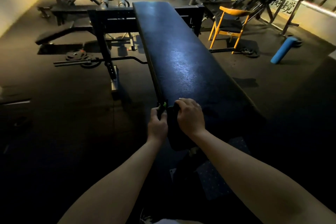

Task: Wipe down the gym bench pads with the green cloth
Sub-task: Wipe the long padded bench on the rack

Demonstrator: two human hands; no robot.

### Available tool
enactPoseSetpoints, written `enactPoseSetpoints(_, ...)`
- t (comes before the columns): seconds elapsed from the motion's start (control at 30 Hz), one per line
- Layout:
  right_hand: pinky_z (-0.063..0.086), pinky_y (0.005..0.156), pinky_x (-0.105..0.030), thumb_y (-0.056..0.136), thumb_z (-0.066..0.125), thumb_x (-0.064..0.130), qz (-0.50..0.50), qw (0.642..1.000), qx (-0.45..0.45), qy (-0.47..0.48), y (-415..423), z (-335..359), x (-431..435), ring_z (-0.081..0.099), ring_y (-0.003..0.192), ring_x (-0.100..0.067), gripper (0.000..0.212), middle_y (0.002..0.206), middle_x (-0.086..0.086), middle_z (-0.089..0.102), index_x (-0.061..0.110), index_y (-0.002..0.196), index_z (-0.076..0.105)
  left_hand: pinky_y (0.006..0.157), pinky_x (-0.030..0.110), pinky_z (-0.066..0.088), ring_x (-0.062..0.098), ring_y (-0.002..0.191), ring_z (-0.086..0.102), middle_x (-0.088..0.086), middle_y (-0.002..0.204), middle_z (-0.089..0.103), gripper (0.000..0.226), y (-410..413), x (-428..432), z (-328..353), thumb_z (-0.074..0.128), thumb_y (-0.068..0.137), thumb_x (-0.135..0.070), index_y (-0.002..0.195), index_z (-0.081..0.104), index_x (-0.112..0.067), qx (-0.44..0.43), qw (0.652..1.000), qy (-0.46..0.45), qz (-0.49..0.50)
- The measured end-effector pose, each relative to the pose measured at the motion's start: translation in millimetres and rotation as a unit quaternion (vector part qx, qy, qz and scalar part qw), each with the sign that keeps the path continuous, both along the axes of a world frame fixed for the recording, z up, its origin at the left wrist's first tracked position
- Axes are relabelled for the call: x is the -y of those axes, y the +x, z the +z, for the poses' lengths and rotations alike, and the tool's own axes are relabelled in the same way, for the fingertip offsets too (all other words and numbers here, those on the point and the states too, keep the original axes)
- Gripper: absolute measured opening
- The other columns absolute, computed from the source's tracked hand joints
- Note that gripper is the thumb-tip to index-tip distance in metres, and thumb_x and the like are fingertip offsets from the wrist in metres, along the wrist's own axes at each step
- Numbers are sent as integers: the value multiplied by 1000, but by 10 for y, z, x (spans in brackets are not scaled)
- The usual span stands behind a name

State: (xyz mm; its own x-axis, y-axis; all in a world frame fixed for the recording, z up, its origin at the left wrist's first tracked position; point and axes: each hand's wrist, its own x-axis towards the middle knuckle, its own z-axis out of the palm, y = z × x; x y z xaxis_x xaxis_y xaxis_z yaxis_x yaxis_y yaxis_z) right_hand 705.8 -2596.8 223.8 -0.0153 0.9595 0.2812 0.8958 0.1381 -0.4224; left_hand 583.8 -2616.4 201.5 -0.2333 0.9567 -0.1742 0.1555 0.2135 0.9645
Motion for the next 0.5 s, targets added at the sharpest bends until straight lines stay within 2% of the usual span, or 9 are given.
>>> enactPoseSetpoints(0.1, 37, 93, -44, 83, 46, 23, -7, 999, 53, 8, -15, -25, 69, 55, 119, -23, 39, 124, 4, 65, 22, 115, 68, 83, 41, 51, 34, 94, 64, 10, 104, 67, 17, 60, 254, -51, 49, 104, -26, 117, 54, -17, -10, 1000, 20, 14)
enactPoseSetpoints(0.17, 39, 92, -43, 81, 47, 24, 0, 999, 49, 20, 1, -39, 95, 57, 118, -22, 39, 122, 4, 66, 23, 114, 69, 83, 42, 51, 35, 95, 65, 13, 107, 67, 17, 100, 371, -99, 48, 105, -25, 119, 53, -18, -20, 999, 40, 15)
enactPoseSetpoints(0.23, 41, 91, -43, 80, 48, 24, 2, 999, 36, 29, 8, -41, 95, 59, 116, -21, 36, 118, 5, 68, 23, 109, 70, 83, 36, 48, 32, 99, 64, 11, 111, 66, 22, 96, 368, -82, 47, 105, -26, 126, 52, -20, -28, 999, 33, 11)
enactPoseSetpoints(0.37, 45, 88, -42, 77, 52, 23, -1, 999, 10, 41, 22, -34, 102, 63, 111, -20, 33, 112, 6, 70, 23, 104, 72, 99, 41, 49, 27, 110, 62, 8, 123, 65, 31, -12, 144, 71, 49, 104, -25, 135, 52, -24, -29, 999, 30, 12)
enactPoseSetpoints(0.5, 47, 85, -36, 77, 53, 24, -9, 999, -10, 36, 31, -16, 103, 65, 102, -19, 32, 109, 8, 70, 24, 102, 73, 105, 46, 45, 28, 117, 59, 7, 129, 62, 35, -29, -151, 185, 47, 104, -32, 139, 50, -27, -30, 999, -4, 9)
